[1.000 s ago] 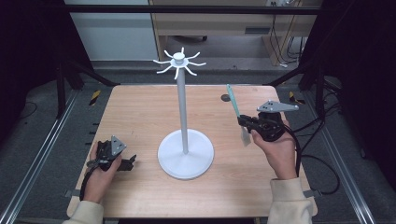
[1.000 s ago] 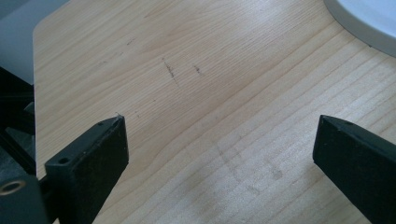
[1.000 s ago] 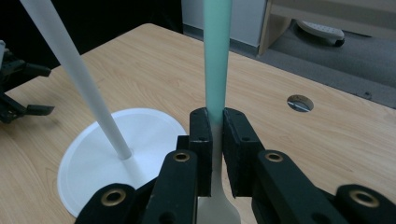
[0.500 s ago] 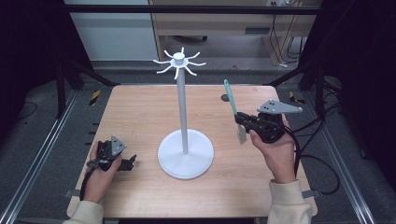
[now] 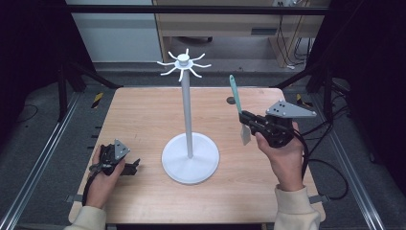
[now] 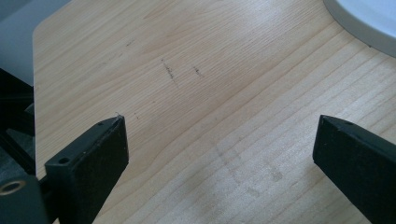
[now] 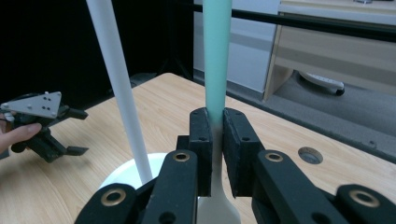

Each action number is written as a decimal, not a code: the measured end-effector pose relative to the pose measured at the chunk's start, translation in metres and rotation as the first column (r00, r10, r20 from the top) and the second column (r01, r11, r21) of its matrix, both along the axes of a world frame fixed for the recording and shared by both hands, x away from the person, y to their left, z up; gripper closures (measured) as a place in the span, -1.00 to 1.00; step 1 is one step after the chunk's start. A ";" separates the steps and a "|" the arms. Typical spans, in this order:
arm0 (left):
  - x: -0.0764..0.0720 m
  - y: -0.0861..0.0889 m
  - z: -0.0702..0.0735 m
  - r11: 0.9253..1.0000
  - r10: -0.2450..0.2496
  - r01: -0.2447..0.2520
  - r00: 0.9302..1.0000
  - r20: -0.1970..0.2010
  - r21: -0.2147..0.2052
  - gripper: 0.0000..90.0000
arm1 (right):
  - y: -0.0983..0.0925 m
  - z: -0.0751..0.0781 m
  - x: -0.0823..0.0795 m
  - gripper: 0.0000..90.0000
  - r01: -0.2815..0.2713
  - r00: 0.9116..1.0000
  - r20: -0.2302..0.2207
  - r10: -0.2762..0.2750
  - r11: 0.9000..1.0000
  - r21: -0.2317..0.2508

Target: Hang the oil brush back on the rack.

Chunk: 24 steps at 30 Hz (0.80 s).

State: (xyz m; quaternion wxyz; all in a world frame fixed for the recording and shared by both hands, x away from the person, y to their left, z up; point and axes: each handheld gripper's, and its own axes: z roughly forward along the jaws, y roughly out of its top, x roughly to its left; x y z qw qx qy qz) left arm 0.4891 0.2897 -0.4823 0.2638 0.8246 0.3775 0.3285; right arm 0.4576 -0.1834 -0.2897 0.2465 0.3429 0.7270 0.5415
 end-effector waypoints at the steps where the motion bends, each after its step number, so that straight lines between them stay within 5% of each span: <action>1: 0.000 0.000 0.000 1.000 0.000 0.000 1.000 0.002 -0.002 -0.93 | 0.001 0.001 -0.001 0.83 -0.001 1.000 0.005 0.001 1.000 0.006; 24: 0.000 0.000 0.000 1.000 -0.002 0.002 1.000 0.000 -0.004 -0.93 | 0.018 0.020 -0.021 0.83 -0.056 0.995 0.082 0.052 0.998 0.038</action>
